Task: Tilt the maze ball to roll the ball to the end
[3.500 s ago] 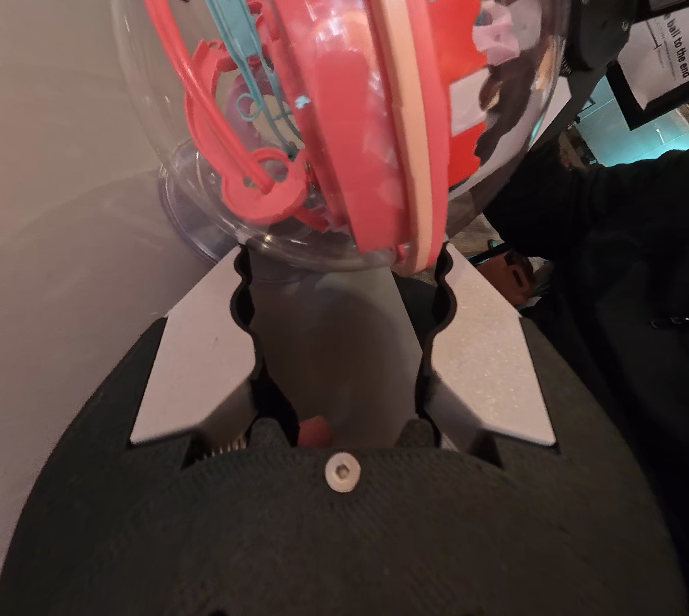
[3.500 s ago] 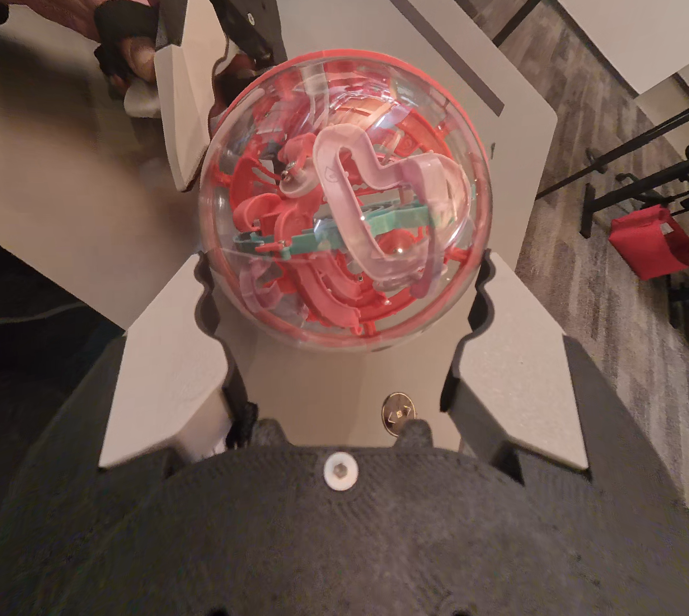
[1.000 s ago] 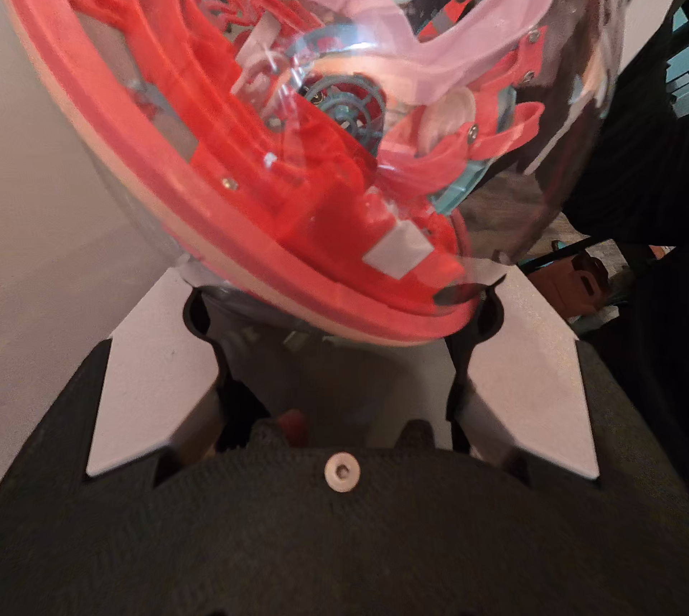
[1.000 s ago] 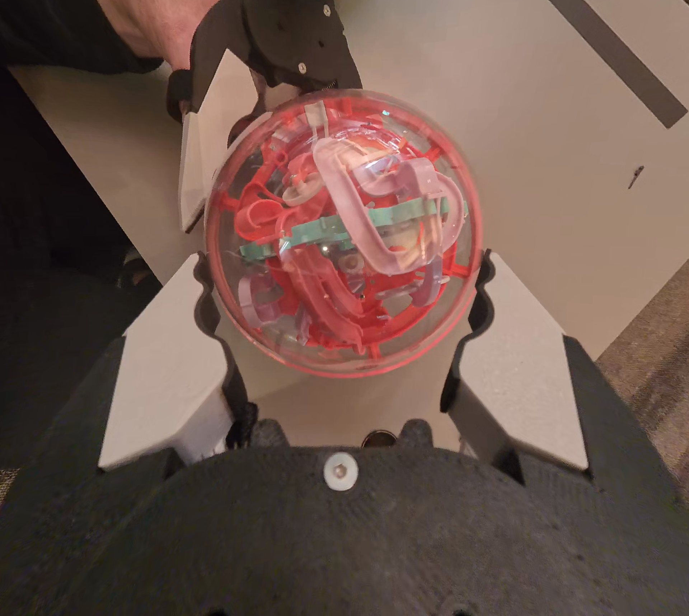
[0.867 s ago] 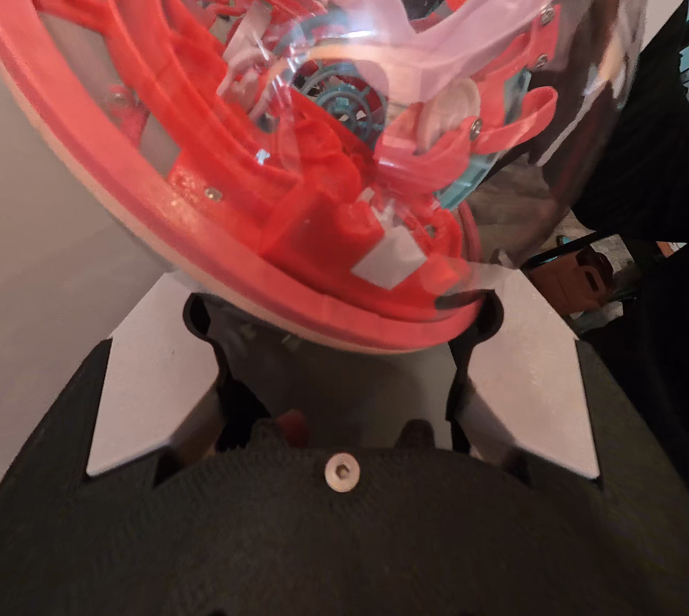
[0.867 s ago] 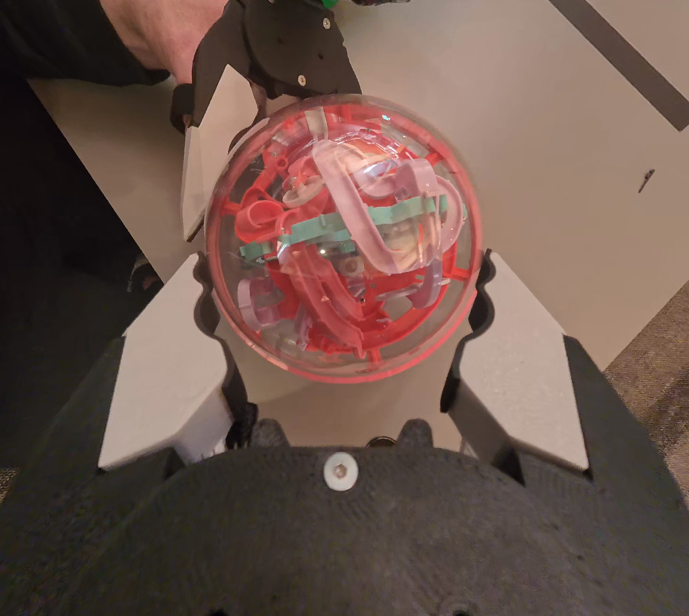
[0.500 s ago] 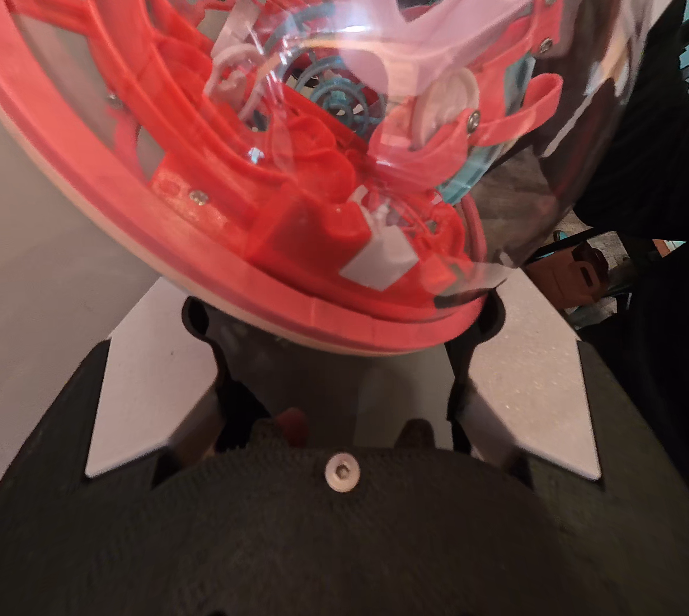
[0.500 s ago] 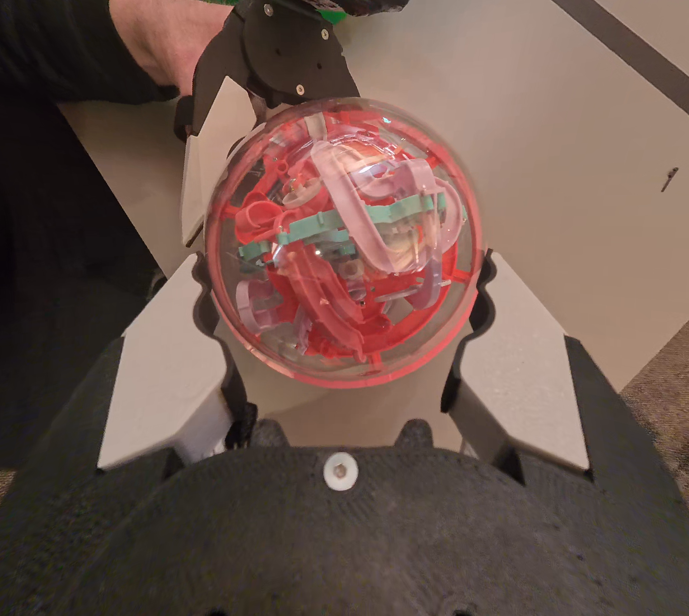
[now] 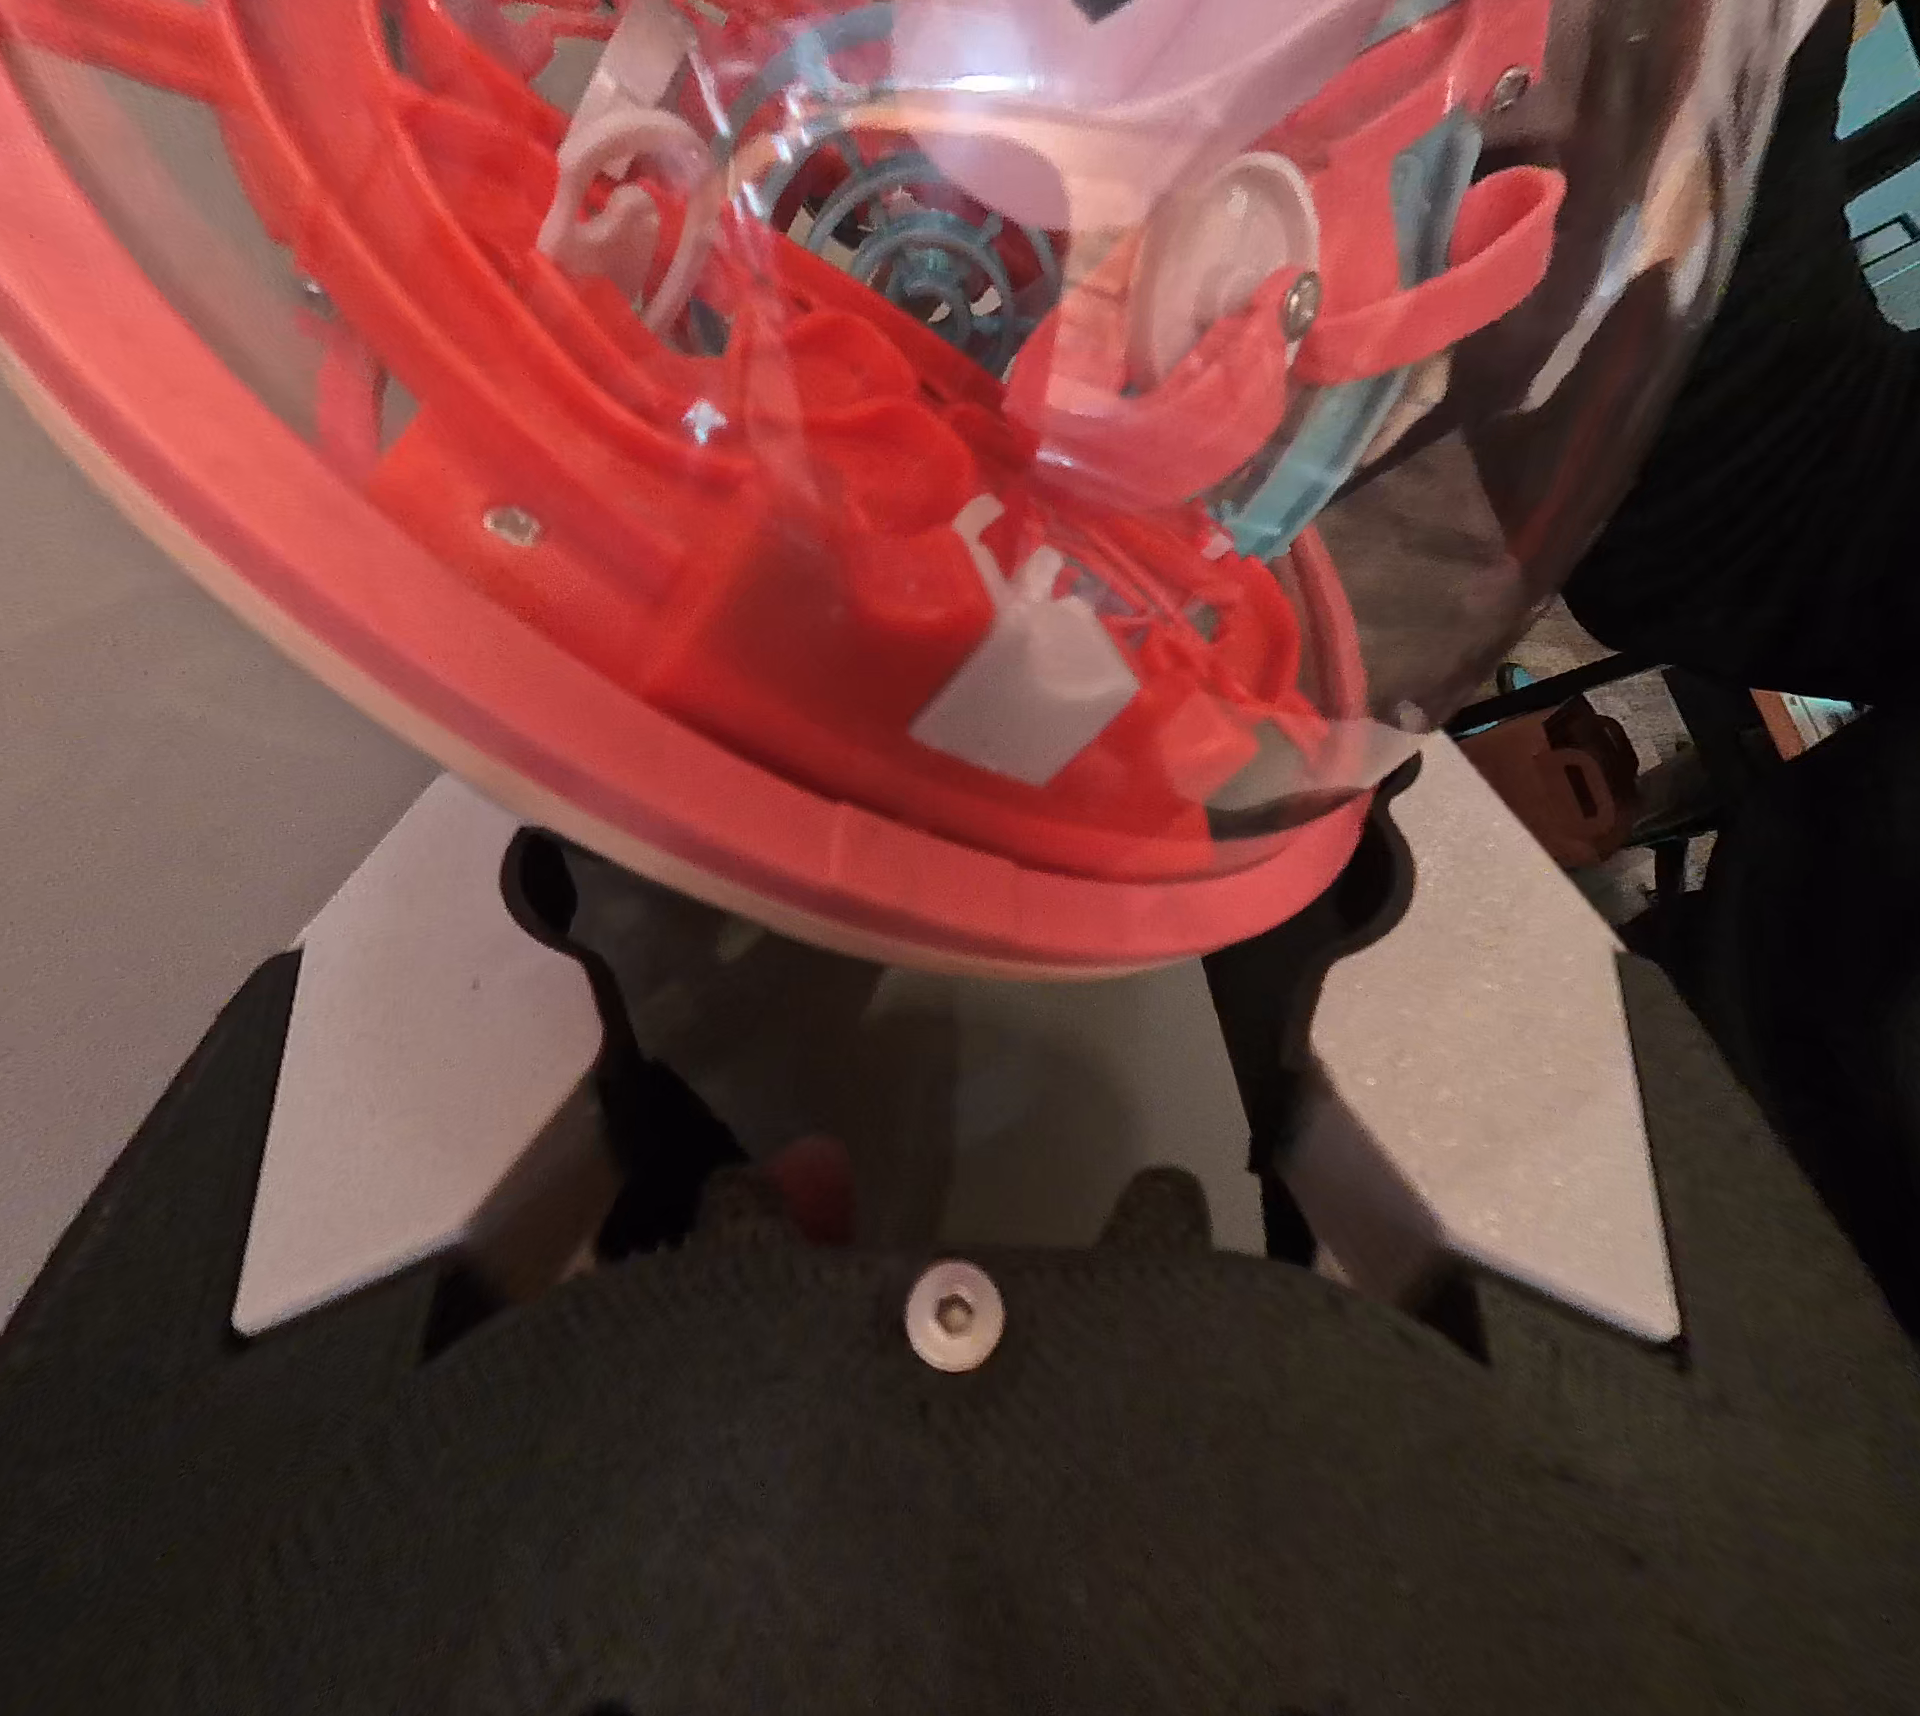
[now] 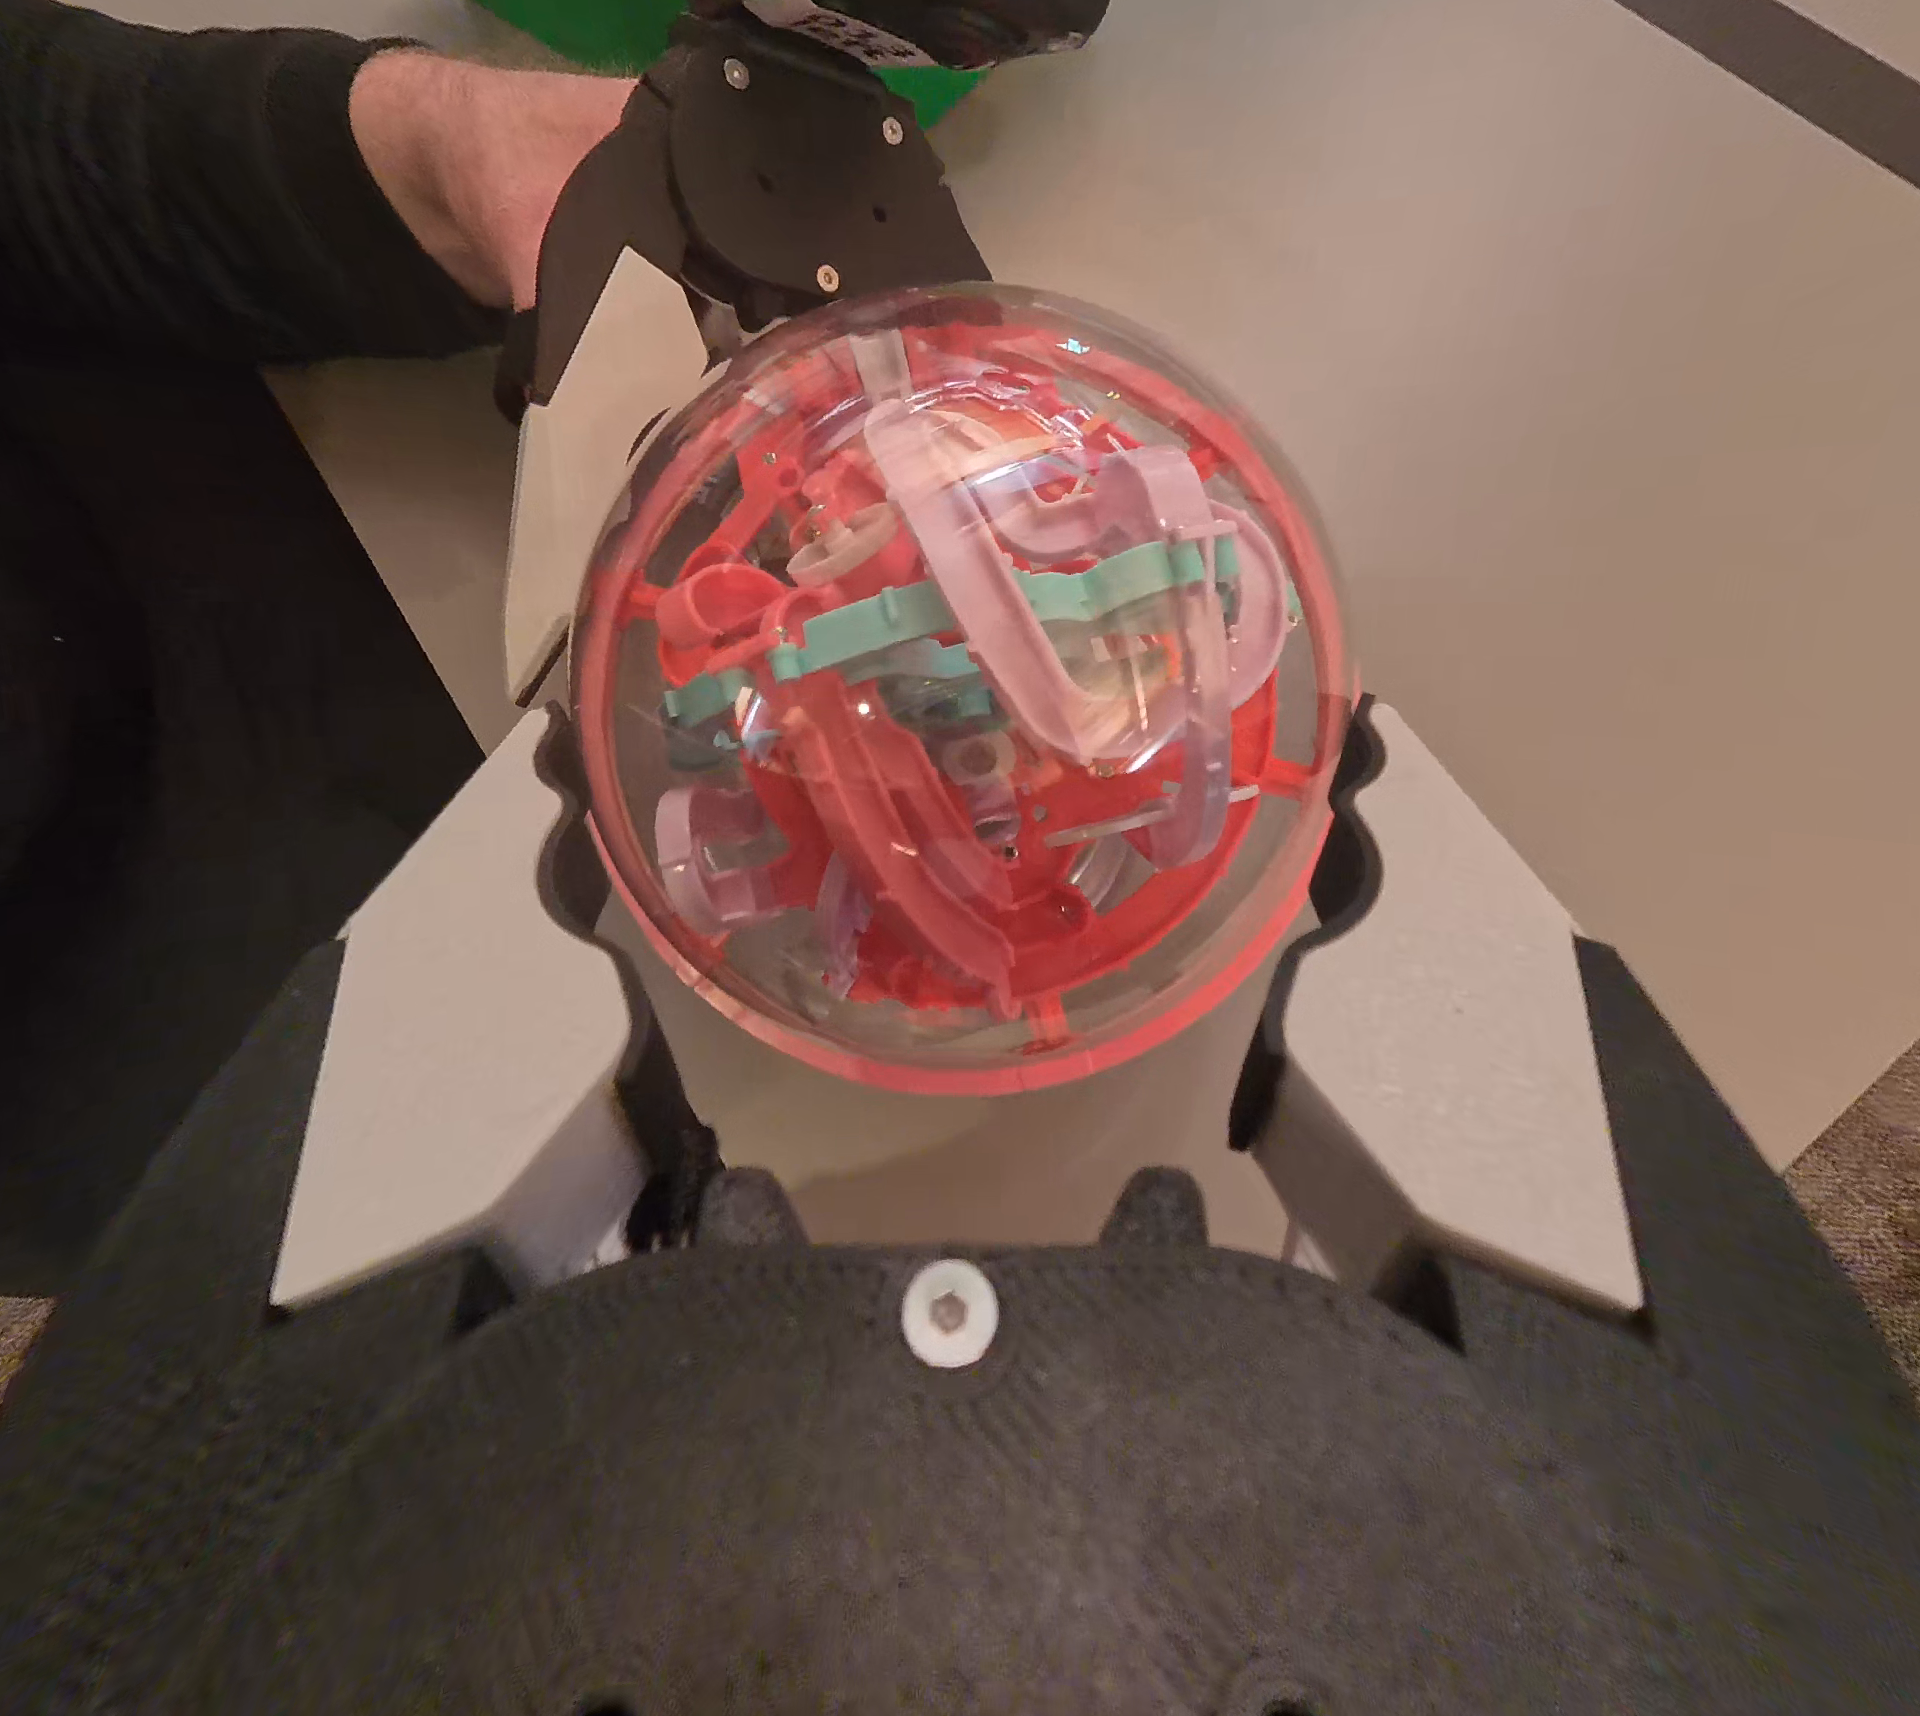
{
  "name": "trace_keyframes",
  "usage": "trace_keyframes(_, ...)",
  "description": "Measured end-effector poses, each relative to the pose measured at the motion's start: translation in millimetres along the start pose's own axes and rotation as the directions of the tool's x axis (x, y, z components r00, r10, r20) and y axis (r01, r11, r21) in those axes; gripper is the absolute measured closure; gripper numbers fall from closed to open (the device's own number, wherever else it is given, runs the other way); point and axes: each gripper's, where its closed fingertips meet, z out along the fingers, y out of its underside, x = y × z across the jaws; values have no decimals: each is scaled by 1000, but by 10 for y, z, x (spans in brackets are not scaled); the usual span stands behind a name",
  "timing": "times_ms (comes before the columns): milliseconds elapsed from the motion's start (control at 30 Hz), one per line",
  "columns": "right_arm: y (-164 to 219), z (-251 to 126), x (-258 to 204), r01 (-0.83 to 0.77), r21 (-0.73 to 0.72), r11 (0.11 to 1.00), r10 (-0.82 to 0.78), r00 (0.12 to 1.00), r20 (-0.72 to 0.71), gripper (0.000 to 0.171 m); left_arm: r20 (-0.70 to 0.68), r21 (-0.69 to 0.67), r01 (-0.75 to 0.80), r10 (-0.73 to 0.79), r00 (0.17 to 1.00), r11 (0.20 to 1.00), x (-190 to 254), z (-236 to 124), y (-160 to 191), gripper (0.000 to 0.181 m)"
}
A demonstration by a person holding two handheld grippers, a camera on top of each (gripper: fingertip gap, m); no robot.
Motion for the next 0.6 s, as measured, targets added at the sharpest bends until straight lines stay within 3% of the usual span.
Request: trace_keyframes(600, -88, 3, 125, -118, 54, 992, 113, 990, 82, 33, -69, 38, 83, -80, 994, 996, 24, -14, -82, 31)
